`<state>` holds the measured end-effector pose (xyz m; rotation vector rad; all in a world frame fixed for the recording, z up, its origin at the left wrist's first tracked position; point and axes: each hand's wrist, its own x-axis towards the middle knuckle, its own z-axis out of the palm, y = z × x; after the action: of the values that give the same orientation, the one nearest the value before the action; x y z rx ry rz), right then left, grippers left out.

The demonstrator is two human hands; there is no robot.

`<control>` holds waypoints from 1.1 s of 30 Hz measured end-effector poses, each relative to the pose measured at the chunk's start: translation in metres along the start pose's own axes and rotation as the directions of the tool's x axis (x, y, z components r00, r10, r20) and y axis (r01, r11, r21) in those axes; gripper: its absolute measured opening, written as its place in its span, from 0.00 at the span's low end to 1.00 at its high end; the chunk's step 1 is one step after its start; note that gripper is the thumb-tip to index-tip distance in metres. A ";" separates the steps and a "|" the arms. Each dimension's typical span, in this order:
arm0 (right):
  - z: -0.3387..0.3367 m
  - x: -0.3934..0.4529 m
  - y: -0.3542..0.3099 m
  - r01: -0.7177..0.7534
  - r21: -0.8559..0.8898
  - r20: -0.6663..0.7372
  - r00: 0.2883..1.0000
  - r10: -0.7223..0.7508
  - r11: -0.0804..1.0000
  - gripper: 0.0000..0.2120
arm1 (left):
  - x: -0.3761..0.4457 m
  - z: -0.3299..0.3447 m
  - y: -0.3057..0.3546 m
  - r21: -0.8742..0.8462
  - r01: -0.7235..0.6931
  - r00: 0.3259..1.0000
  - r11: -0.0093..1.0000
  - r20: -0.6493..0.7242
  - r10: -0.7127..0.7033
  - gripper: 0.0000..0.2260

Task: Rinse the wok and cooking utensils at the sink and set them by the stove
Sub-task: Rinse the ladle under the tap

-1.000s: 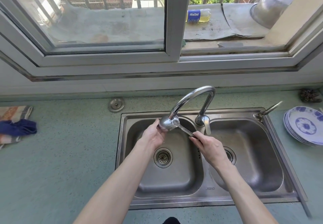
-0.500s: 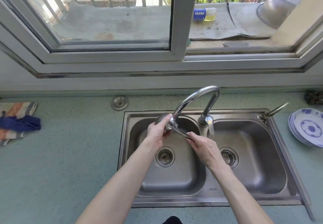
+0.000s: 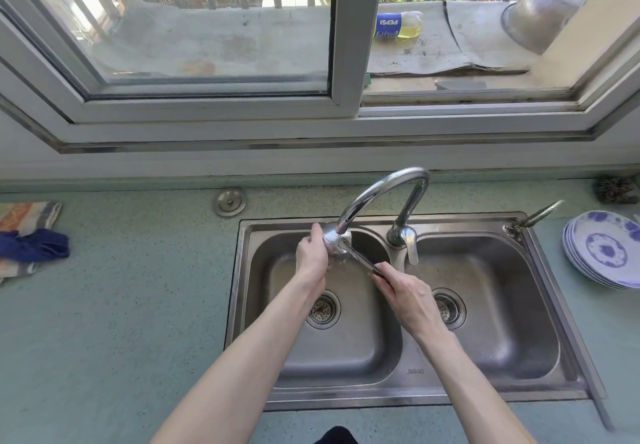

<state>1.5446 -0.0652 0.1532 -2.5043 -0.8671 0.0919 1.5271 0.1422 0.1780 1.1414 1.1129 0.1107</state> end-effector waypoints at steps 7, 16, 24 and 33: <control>-0.002 -0.003 0.010 0.105 -0.061 -0.017 0.994 -0.106 0.993 0.13 | 0.002 -0.005 0.005 0.115 0.040 0.992 0.993 0.118 -0.053 0.18; 0.003 -0.006 0.008 0.045 -0.036 -0.011 0.999 -0.045 0.998 0.12 | 0.014 0.006 0.003 -0.024 0.123 0.991 0.992 -0.058 -0.124 0.18; 0.008 -0.011 0.018 -0.191 0.180 0.052 0.981 0.185 0.965 0.08 | -0.006 0.009 0.001 -0.411 0.315 0.923 0.856 0.343 -0.175 0.13; 0.009 0.000 0.016 -0.210 0.286 0.053 0.978 0.204 0.935 0.09 | -0.012 -0.006 0.007 -0.537 0.475 0.845 0.697 0.501 -0.190 0.17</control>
<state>1.5517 -0.0728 0.1380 -2.3104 -0.5489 0.2972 1.5193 0.1422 0.1911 0.2851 0.7838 -0.0424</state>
